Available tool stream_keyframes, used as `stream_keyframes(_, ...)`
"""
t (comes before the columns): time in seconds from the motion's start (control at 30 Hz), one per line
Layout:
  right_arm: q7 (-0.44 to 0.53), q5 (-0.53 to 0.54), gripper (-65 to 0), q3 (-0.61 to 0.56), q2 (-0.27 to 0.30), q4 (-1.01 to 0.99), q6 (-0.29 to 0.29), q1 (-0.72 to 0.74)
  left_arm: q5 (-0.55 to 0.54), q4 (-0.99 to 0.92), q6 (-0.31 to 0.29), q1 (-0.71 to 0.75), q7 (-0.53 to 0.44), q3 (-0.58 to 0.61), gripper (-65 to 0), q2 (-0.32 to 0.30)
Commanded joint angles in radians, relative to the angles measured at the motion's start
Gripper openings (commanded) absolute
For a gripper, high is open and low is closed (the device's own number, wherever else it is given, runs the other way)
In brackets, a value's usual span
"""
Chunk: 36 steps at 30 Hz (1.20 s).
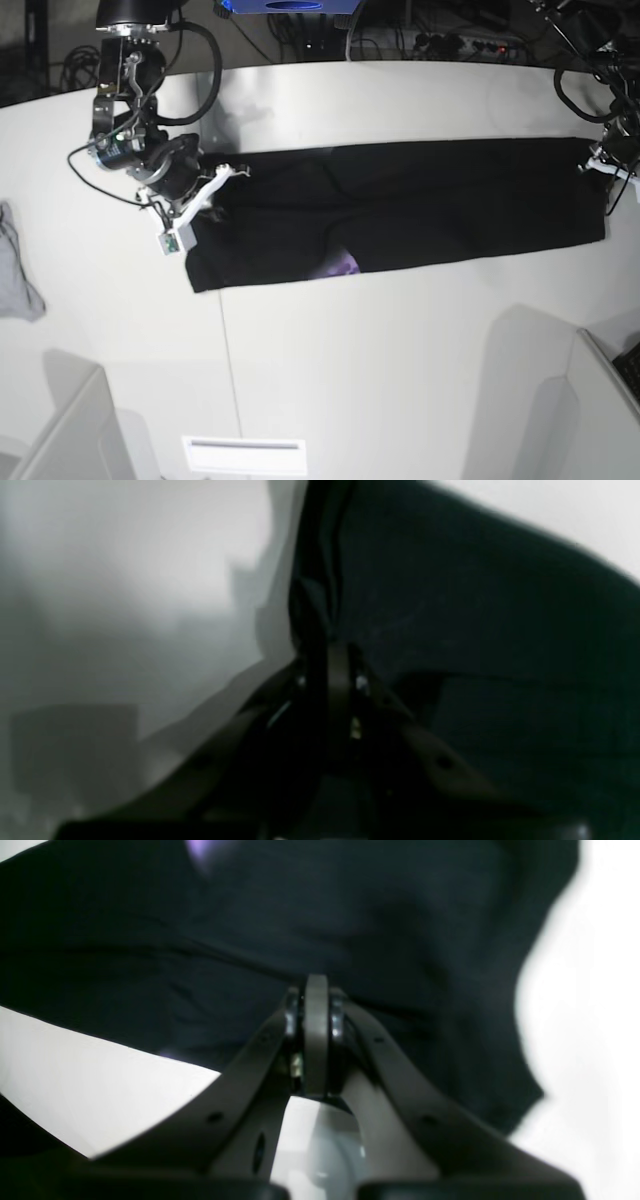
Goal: Fold the T-shirt properly
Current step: 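Move the left gripper inward along the strip and grasp the fabric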
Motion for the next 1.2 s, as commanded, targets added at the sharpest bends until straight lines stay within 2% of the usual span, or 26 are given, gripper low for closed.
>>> stream_keyframes(0.0, 0.021, 0.016, -65.0, 0.005, 0.005, 0.025, 0.006, 0.012, -0.018, 0.053, -0.005, 0.007, -0.03, -0.009, -65.0, -0.024)
stream_keyframes(0.17, 0.021, 0.016, -65.0, 0.005, 0.004, 0.025, 0.006, 0.012, -0.018, 0.228, -0.005, 0.083, -0.026, -0.007, -65.0, -0.012)
stream_keyframes(0.3, 0.021, 0.016, -65.0, 0.005, 0.002, 0.025, 0.006, 0.012, -0.016, 0.335, -0.005, 0.129, -0.025, 0.021, -65.0, 0.027)
stream_keyframes(0.4, 0.021, 0.016, -65.0, 0.005, 0.002, 0.025, 0.006, 0.012, -0.016, 0.397, -0.003, 0.162, -0.025, 0.084, -65.0, 0.037)
stream_keyframes(0.63, 0.021, 0.016, -65.0, 0.005, 0.002, 0.025, 0.006, 0.012, -0.016, 0.521, 0.0, 0.173, -0.023, 0.186, -65.0, 0.106)
stream_keyframes(0.73, 0.021, 0.016, -65.0, 0.005, 0.002, 0.025, 0.006, 0.012, -0.015, 0.547, 0.003, 0.179, -0.005, 0.252, -65.0, 0.112)
stream_keyframes(0.87, 0.021, 0.016, -65.0, 0.005, 0.002, 0.025, 0.006, 0.012, -0.016, 0.568, 0.076, 0.178, 0.015, 0.34, -65.0, 0.116)
stream_keyframes(1.17, 0.021, 0.016, -65.0, 0.005, 0.002, 0.017, 0.006, 0.014, -0.021, 0.568, 0.147, 0.165, 0.012, 0.538, -65.0, 0.117)
